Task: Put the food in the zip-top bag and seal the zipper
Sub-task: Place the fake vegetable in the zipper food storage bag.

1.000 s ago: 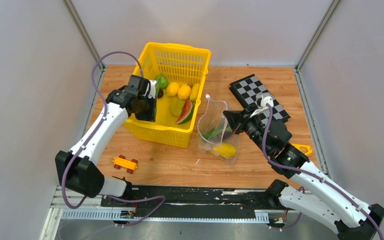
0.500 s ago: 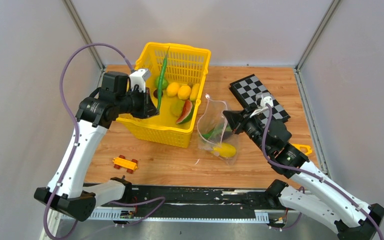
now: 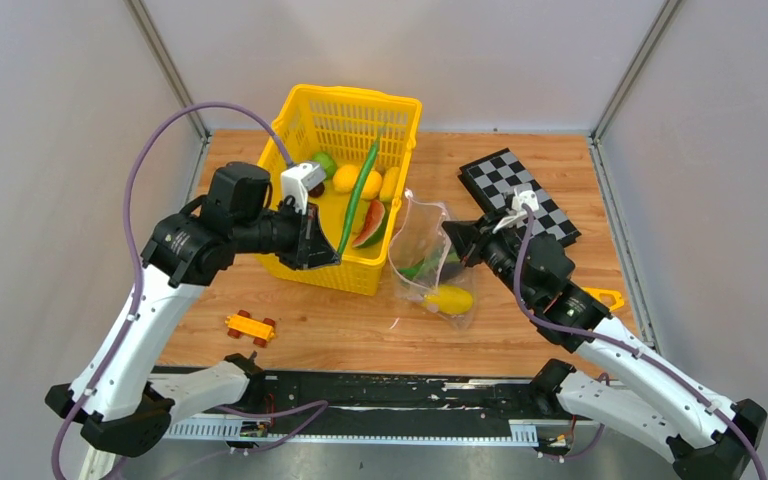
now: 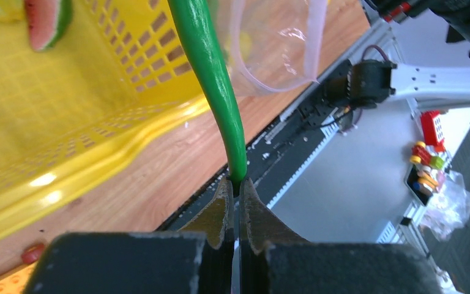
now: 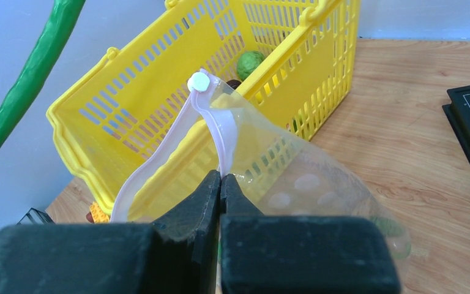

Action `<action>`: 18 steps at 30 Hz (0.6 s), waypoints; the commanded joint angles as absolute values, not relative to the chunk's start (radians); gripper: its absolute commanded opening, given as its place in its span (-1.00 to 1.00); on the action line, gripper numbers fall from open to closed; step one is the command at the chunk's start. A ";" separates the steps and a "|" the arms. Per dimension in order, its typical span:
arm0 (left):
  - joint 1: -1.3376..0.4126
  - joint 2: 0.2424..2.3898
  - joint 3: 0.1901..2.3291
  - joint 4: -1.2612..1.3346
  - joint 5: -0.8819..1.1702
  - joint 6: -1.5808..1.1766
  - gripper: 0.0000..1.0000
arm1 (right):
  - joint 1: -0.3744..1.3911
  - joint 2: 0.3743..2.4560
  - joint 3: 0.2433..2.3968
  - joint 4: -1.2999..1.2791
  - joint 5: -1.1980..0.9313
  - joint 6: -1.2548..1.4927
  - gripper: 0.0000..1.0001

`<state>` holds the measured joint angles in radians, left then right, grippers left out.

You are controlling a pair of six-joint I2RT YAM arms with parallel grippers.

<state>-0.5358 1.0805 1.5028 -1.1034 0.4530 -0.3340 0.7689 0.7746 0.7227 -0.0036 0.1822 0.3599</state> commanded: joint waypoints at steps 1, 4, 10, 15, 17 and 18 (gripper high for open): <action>-0.591 1.060 1.519 -1.150 0.480 -0.406 -1.00 | 0.765 0.775 0.769 0.033 0.197 0.339 -1.00; -0.630 1.049 1.514 -1.162 0.478 -0.427 -1.00 | 0.764 0.776 0.775 0.021 0.223 0.317 -1.00; -0.723 1.015 1.481 -1.138 0.486 -0.485 -1.00 | 0.764 0.789 0.795 0.016 0.285 0.248 -1.00; -0.802 1.013 1.438 -1.136 0.496 -0.532 -1.00 | 0.765 0.797 0.807 0.025 0.324 0.194 -1.00; -0.831 1.010 1.427 -1.137 0.494 -0.555 -1.00 | 0.764 0.798 0.811 0.027 0.334 0.179 -1.00; -0.844 1.011 1.425 -1.147 0.484 -0.563 -1.00 | 0.765 0.798 0.813 0.027 0.340 0.170 -1.00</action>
<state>-0.8005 1.0180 1.4425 -1.1492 0.4736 -0.5060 0.7689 0.7986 0.7628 -0.0097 0.2901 0.2317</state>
